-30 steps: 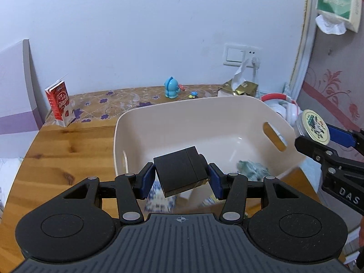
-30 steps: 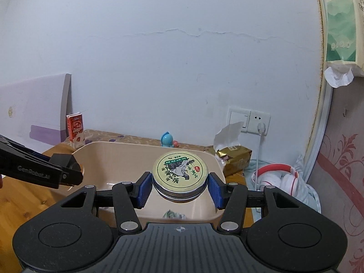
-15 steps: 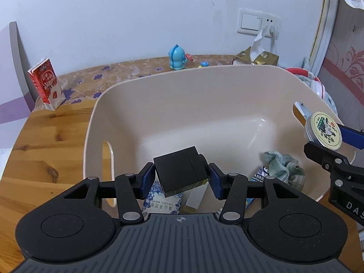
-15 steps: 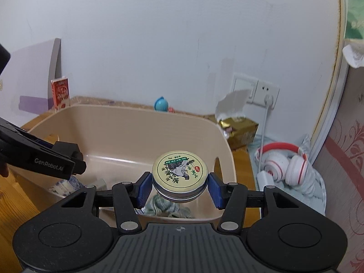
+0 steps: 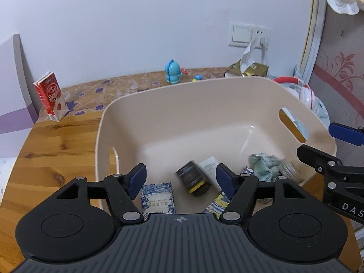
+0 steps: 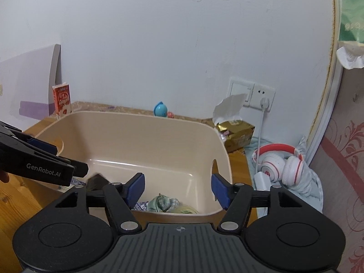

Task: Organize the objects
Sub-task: 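Carry the black box and tin over the bin and release both, then grasp the star-printed box with left tool while right tool grasps the hair clip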

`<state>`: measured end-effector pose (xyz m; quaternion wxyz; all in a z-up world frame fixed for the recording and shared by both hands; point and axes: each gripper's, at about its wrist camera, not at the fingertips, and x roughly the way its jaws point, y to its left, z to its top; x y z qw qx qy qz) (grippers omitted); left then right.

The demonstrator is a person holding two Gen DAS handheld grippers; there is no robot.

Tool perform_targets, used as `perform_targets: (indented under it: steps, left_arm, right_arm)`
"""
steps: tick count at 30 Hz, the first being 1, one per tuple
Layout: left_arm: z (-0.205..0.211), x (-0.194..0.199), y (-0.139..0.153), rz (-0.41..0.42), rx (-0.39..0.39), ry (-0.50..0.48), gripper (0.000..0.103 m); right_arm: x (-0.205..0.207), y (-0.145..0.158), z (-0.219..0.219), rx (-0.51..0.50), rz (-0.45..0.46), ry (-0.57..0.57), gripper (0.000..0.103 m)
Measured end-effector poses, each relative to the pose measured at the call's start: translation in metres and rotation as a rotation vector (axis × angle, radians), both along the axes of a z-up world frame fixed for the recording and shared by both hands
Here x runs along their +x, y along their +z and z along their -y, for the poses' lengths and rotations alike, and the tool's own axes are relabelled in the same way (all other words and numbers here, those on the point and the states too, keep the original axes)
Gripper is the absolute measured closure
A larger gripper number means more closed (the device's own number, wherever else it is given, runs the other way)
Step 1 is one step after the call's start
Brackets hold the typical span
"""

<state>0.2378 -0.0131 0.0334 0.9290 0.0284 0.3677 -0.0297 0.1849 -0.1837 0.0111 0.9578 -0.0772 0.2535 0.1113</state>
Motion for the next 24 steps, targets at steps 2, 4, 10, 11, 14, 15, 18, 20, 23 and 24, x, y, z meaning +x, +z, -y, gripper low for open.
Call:
perform_targets:
  steps: [2,4,10,11,14,15,18,20,23,24]
  left_arm:
    - [-0.002,-0.010,0.005,0.011,-0.007,0.002,0.030]
    - [-0.005,-0.020,0.011,0.022,-0.010,0.002,0.028]
    - [-0.010,-0.054,0.023,0.050,-0.020,0.005,0.022]
    - [-0.010,-0.059,0.024,0.052,-0.020,0.003,0.022]
    - [-0.010,-0.074,0.024,0.055,-0.016,-0.005,0.021]
    - [-0.009,-0.080,0.024,0.053,-0.016,-0.008,0.021]
    - [-0.008,-0.094,0.020,0.047,-0.022,-0.018,0.021]
    - [-0.008,-0.102,0.015,0.038,-0.027,-0.024,0.021]
    - [-0.006,-0.114,0.006,0.013,-0.039,-0.038,0.021]
    - [-0.006,-0.118,0.002,0.006,-0.044,-0.042,0.021]
  right_arm:
    - [-0.010,0.005,0.001,0.001,0.013,-0.005,0.028]
    - [-0.021,0.009,0.002,0.001,0.027,-0.008,0.023]
    - [-0.053,0.012,0.003,-0.009,0.039,-0.008,0.013]
    - [-0.059,0.012,0.003,-0.013,0.038,-0.006,0.012]
    - [-0.073,0.010,0.003,-0.022,0.031,-0.001,0.007]
    - [-0.077,0.009,0.003,-0.023,0.027,0.000,0.006]
    - [-0.090,0.005,0.003,-0.025,0.012,0.002,0.005]
    - [-0.097,0.000,0.005,-0.025,0.000,-0.001,0.003]
    - [-0.105,-0.008,0.007,-0.032,-0.030,-0.006,0.003]
    - [-0.107,-0.012,0.008,-0.036,-0.039,-0.007,0.003]
